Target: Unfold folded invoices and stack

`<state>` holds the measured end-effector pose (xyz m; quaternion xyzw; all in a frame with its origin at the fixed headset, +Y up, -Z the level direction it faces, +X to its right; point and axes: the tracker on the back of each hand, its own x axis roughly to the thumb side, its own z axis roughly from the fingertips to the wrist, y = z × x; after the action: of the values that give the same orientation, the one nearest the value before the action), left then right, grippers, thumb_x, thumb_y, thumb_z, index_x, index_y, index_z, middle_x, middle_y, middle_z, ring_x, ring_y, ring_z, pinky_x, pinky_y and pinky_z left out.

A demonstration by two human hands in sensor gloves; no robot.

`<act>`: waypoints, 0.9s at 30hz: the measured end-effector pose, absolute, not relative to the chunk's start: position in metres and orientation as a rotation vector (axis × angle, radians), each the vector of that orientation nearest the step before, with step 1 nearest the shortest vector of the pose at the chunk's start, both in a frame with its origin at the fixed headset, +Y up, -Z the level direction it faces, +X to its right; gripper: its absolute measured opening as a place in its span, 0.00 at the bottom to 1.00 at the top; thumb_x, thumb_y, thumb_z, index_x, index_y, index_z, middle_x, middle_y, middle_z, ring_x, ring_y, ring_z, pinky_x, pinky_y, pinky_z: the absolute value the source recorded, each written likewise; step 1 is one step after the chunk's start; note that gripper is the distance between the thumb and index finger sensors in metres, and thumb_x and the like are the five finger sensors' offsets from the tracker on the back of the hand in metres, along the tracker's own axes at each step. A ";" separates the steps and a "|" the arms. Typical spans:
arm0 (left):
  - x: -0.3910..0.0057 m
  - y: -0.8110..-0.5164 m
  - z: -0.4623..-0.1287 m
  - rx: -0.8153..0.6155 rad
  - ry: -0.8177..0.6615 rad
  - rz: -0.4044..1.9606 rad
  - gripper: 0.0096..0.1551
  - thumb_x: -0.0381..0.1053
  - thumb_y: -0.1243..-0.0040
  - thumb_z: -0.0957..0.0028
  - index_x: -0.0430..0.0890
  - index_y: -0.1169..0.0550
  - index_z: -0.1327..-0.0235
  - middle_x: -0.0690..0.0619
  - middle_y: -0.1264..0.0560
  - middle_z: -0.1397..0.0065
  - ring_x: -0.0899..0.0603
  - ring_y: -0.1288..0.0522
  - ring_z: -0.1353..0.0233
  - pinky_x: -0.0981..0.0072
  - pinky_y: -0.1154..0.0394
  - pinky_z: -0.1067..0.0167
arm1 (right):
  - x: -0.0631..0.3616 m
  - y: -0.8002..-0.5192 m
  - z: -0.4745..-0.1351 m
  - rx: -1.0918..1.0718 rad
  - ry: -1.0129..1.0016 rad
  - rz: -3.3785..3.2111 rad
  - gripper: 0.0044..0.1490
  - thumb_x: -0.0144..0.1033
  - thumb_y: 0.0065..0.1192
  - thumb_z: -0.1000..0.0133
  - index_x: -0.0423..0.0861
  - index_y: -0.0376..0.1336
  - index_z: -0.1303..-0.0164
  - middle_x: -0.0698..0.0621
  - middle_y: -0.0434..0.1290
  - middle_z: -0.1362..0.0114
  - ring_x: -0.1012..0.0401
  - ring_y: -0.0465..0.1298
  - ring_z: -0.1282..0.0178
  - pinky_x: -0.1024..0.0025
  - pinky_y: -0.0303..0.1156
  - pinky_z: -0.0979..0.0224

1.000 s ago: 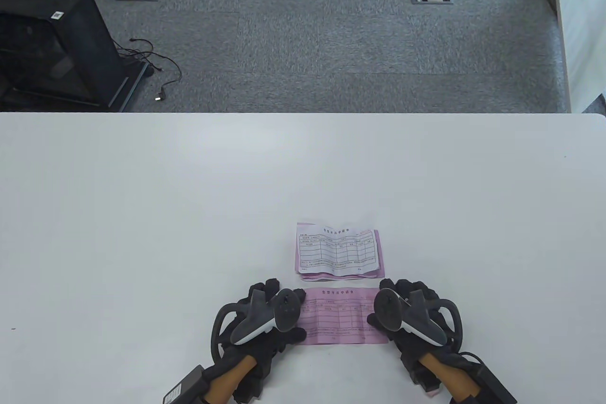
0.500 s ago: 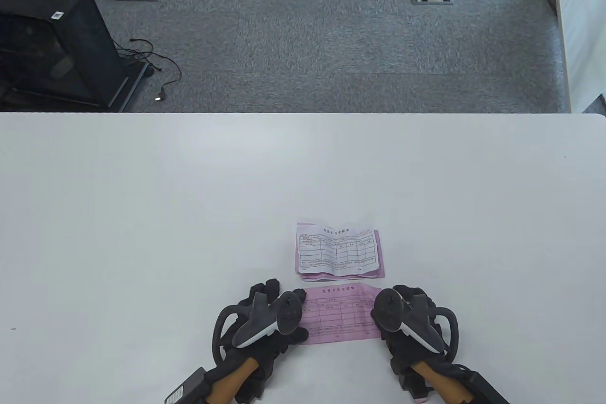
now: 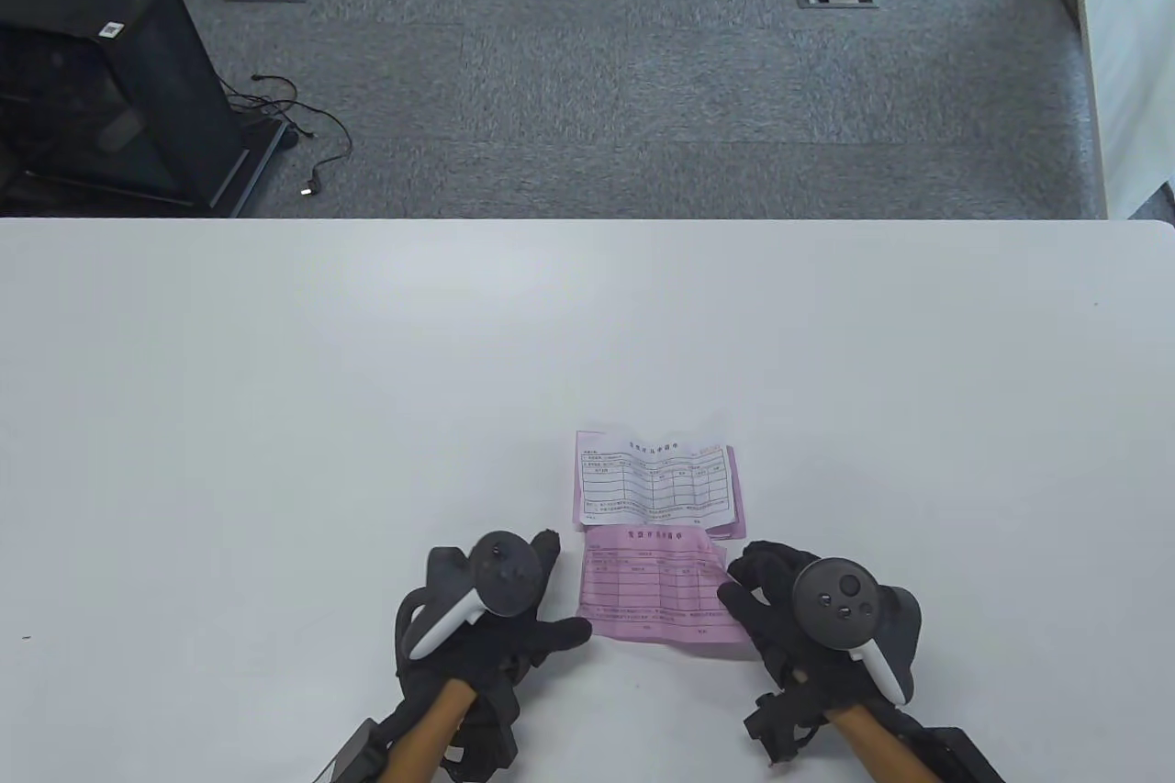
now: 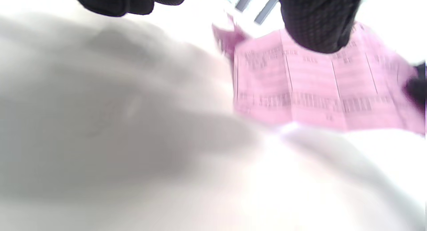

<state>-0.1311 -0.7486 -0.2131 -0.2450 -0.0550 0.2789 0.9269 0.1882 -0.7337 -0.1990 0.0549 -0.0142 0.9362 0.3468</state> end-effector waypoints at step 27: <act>-0.144 -0.743 -0.213 -0.161 -0.228 1.226 0.22 0.52 0.29 0.49 0.51 0.18 0.43 0.43 0.19 0.34 0.35 0.24 0.37 0.57 0.23 0.48 | 0.193 -0.745 -0.212 0.162 0.072 1.876 0.24 0.45 0.61 0.47 0.54 0.63 0.42 0.48 0.73 0.37 0.48 0.71 0.35 0.41 0.62 0.28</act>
<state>-0.1439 -0.7434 -0.2131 -0.0754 -0.1066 0.5734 0.8088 0.1930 -0.7452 -0.2117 0.0696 0.0310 0.8052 0.5881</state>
